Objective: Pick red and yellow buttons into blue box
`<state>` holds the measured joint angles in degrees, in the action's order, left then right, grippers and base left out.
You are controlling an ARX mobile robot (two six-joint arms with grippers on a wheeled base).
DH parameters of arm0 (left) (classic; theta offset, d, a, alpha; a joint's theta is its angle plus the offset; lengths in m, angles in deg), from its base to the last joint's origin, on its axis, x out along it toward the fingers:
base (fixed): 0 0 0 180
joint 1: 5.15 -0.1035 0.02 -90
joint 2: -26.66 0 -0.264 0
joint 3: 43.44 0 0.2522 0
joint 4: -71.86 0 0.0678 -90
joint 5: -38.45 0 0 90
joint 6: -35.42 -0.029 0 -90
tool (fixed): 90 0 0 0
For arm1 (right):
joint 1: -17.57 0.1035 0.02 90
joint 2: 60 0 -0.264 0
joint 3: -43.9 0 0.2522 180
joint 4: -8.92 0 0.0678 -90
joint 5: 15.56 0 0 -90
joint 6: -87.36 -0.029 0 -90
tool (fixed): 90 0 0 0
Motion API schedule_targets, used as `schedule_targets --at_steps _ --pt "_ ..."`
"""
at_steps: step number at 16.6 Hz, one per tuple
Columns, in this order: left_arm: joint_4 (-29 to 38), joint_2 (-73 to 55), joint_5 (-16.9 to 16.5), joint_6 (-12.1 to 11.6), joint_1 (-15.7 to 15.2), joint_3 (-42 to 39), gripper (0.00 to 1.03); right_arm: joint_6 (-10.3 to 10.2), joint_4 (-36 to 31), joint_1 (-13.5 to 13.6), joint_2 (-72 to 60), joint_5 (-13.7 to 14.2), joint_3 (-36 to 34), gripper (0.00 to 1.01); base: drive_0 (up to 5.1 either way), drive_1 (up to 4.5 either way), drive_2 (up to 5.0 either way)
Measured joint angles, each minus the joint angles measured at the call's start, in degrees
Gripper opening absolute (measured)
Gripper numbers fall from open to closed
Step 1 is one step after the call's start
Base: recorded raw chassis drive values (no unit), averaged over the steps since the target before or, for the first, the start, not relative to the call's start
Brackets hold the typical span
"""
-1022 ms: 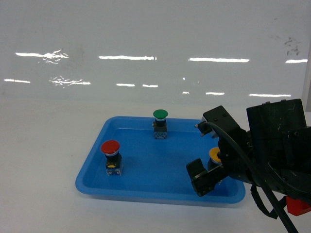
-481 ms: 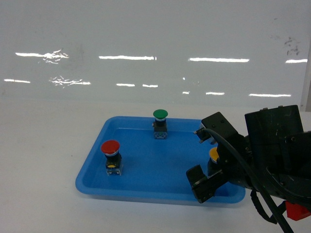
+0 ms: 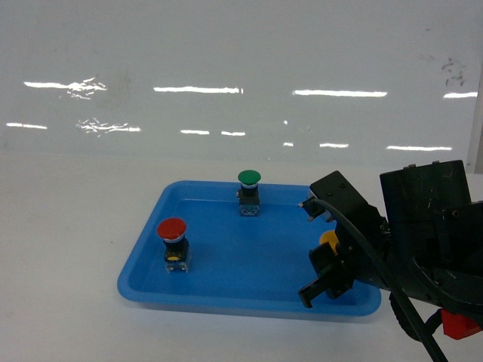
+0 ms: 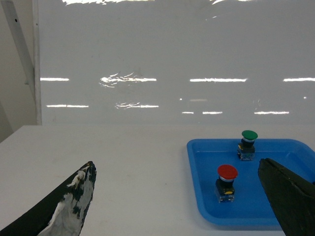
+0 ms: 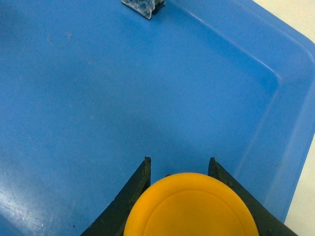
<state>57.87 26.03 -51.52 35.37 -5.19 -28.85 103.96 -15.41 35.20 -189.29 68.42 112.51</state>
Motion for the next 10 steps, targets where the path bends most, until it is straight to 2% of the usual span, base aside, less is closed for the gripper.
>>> schedule_targets --at_steps 1,3,4,7,9,10 --pt "0.0 0.0 0.0 0.0 0.0 0.0 0.98 0.0 0.0 0.0 0.0 0.0 0.1 0.3 0.0 0.0 0.0" --pt "0.0 0.0 0.0 0.0 0.0 0.0 0.98 -0.1 0.4 -0.5 1.4 -0.2 -0.9 0.3 0.0 0.0 0.0" --pt "0.0 0.0 0.0 0.0 0.0 0.0 0.98 -0.9 0.5 -2.0 7.3 -1.2 -4.8 0.3 0.0 0.0 0.0" --pt "0.0 0.0 0.0 0.0 0.0 0.0 0.98 -3.8 2.4 -4.3 23.4 -3.3 -8.5 0.3 0.0 0.0 0.0" --pt "0.0 0.0 0.0 0.0 0.0 0.0 0.98 -5.0 4.3 -3.9 34.0 -4.6 -11.9 0.3 0.0 0.0 0.0" --pt "0.0 0.0 0.0 0.0 0.0 0.0 0.98 -4.8 5.9 -3.7 37.9 -4.9 -13.2 0.3 0.0 0.0 0.0"
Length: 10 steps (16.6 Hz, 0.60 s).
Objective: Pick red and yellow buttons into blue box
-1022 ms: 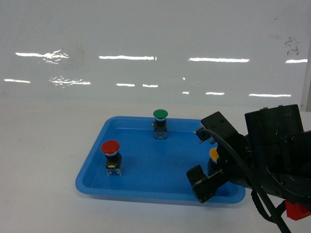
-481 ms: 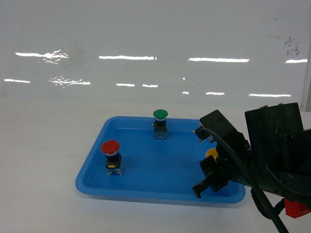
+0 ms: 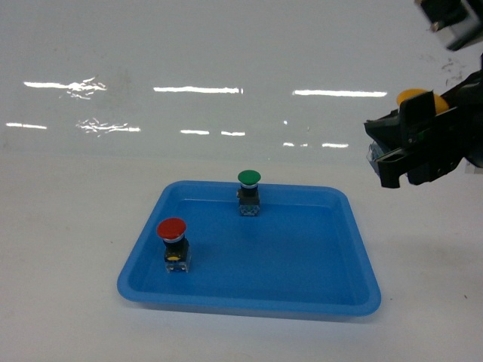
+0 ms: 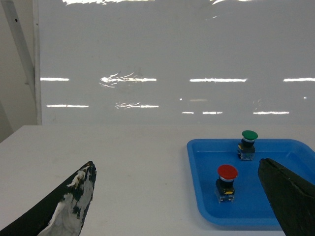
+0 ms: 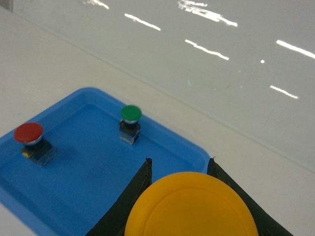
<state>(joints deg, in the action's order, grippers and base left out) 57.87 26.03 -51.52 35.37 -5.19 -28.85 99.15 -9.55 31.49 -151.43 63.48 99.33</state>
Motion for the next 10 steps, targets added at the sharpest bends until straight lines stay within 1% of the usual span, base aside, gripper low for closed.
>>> schedule_targets --at_steps 3,6,7,9,10 --pt "0.0 0.0 0.0 0.0 0.0 0.0 0.98 0.1 0.4 -1.2 0.0 0.3 0.5 0.3 0.0 0.0 0.0" --pt "0.0 0.0 0.0 0.0 0.0 0.0 0.98 0.0 0.6 -1.1 0.3 0.0 0.4 0.3 0.0 0.0 0.0" --pt "0.0 0.0 0.0 0.0 0.0 0.0 0.98 -0.9 3.0 -0.3 3.1 0.1 0.3 0.3 0.0 0.0 0.0" --pt "0.0 0.0 0.0 0.0 0.0 0.0 0.98 -3.1 4.2 2.1 11.8 0.9 -0.6 0.3 0.0 0.0 0.0" --pt "0.0 0.0 0.0 0.0 0.0 0.0 0.98 -3.7 4.8 2.8 15.4 1.1 -1.0 0.3 0.0 0.0 0.0"
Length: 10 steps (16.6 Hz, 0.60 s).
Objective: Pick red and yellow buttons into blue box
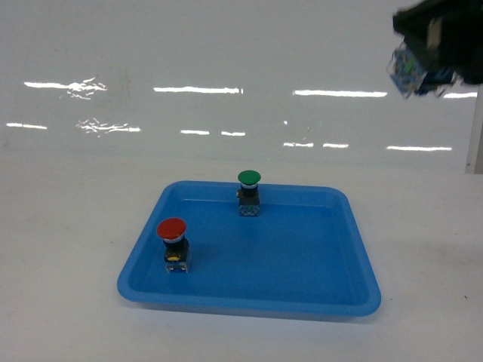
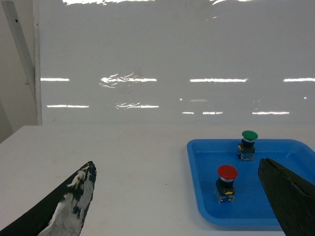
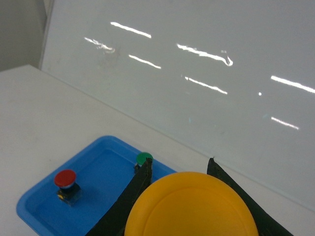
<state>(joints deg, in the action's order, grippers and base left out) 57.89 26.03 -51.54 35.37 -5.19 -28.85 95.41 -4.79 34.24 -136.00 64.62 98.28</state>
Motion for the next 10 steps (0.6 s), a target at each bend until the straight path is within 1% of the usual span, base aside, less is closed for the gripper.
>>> schedule_targets --at_steps 1,2,3,4,5,6,7,8,10 --pt "0.0 0.0 0.0 0.0 0.0 0.0 0.98 -0.5 -0.4 0.3 3.1 0.2 -1.2 0.3 0.0 0.0 0.0" --pt "0.0 0.0 0.0 0.0 0.0 0.0 0.98 -0.6 -0.2 -0.4 4.6 1.0 -2.7 0.3 0.0 0.0 0.0" --pt "0.0 0.0 0.0 0.0 0.0 0.0 0.98 -0.5 -1.3 -2.0 4.3 1.8 -4.4 0.3 0.0 0.0 0.0" --pt "0.0 0.0 0.0 0.0 0.0 0.0 0.98 -0.5 0.2 -4.5 4.1 2.3 -5.6 0.3 0.0 0.0 0.0" --pt "0.0 0.0 0.0 0.0 0.0 0.0 0.98 -0.4 0.3 -6.3 4.3 2.5 -7.3 0.3 0.0 0.0 0.0" --pt "0.0 0.0 0.0 0.0 0.0 0.0 0.98 -0.5 1.1 -6.7 5.4 3.2 -7.9 0.3 0.0 0.0 0.0" --pt "0.0 0.0 0.0 0.0 0.0 0.0 0.98 -0.5 1.3 -6.2 7.6 3.0 -8.2 0.3 0.0 0.0 0.0" --pt "0.0 0.0 0.0 0.0 0.0 0.0 0.98 -0.5 2.1 -4.7 10.1 2.8 -8.1 0.3 0.0 0.0 0.0" --pt "0.0 0.0 0.0 0.0 0.0 0.0 0.98 -0.4 1.7 -3.6 11.2 1.8 -7.6 0.3 0.0 0.0 0.0"
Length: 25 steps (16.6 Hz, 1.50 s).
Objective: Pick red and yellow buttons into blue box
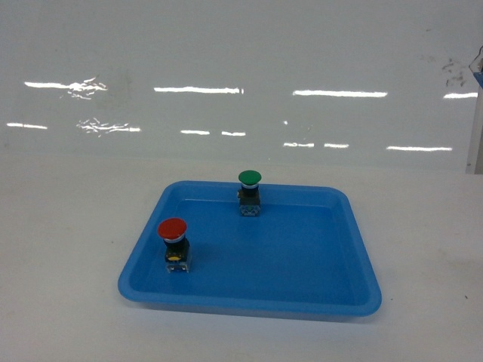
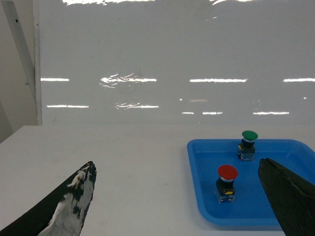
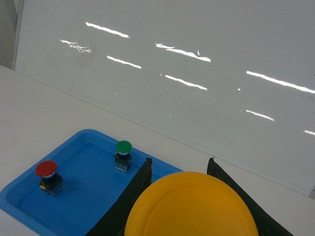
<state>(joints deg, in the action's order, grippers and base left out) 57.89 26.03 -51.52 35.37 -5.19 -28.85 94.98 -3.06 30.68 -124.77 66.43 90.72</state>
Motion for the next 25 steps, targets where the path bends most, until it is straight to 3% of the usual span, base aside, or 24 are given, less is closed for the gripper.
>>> schedule_targets --at_steps 6,8,11,13,17,19,25 --pt "1.7 -0.8 0.0 0.1 0.4 0.0 0.98 0.0 0.4 -0.1 -0.7 0.3 0.0 0.3 0.0 0.0 0.0" --pt "14.6 -12.3 -1.3 0.3 1.5 0.0 0.98 0.0 0.4 -0.1 -0.7 0.3 0.0 0.3 0.0 0.0 0.0" --pt "36.0 -40.0 -4.0 1.6 3.3 0.5 0.98 0.0 0.4 -0.1 -0.7 0.3 0.0 0.3 0.0 0.0 0.0" --pt "44.2 -53.8 -7.2 1.9 4.5 3.3 0.98 0.0 0.4 0.0 -0.7 0.3 0.0 0.3 0.0 0.0 0.0" --pt "46.5 -69.9 -9.7 2.6 7.3 9.8 0.98 0.0 0.4 0.0 -0.7 0.3 0.0 0.3 0.0 0.0 0.0" --pt "46.6 -71.2 -7.9 1.1 7.8 10.1 0.98 0.0 0.4 0.0 -0.7 0.3 0.0 0.3 0.0 0.0 0.0" --pt "46.9 -71.0 -7.7 0.7 7.7 10.1 0.98 0.0 0.4 -0.1 -0.7 0.3 0.0 0.3 0.0 0.0 0.0"
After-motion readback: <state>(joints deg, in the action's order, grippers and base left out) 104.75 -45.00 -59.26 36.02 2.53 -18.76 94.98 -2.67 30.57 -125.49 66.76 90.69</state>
